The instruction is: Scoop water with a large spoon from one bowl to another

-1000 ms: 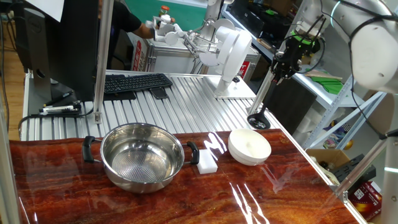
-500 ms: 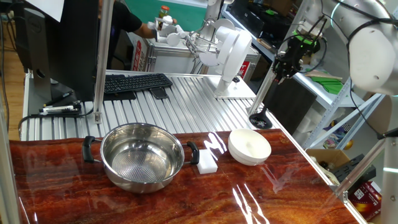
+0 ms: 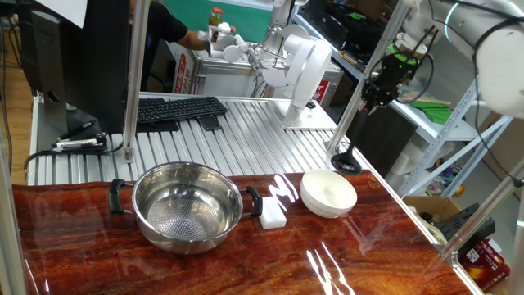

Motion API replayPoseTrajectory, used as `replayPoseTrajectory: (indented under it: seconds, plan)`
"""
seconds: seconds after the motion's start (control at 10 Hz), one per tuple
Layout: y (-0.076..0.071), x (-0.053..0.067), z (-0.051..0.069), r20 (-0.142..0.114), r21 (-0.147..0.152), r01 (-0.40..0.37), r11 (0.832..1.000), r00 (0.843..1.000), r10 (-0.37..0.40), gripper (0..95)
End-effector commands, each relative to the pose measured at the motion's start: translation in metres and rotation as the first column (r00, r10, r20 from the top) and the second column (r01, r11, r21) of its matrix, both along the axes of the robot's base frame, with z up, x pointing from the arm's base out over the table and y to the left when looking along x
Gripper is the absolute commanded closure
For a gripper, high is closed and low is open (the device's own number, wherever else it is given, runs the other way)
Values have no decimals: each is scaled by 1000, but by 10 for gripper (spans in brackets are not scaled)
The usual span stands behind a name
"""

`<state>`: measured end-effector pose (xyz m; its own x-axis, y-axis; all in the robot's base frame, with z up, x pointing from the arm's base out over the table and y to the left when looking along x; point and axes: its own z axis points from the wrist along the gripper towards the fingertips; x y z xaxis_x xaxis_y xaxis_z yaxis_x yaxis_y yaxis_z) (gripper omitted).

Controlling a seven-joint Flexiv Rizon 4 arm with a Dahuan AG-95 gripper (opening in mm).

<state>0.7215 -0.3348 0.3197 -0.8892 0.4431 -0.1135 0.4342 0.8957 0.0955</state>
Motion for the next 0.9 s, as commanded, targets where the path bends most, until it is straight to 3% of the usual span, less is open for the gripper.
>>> replayPoseTrajectory:
  seconds: [0.1, 0.3, 0.5, 0.7, 0.9]
  plan:
    - [-4, 3, 2, -7, -12, -17, 1000, 1000, 17, 950]
    - [-5, 3, 1, -6, -42, -40, 998, 999, 39, 950]
    - [-6, 2, 1, -6, -95, -65, 993, 998, 65, 950]
    - [-6, 2, 0, -7, -130, -71, 989, 998, 70, 950]
    - [-6, 2, -1, -4, -134, -63, 989, 998, 63, 950]
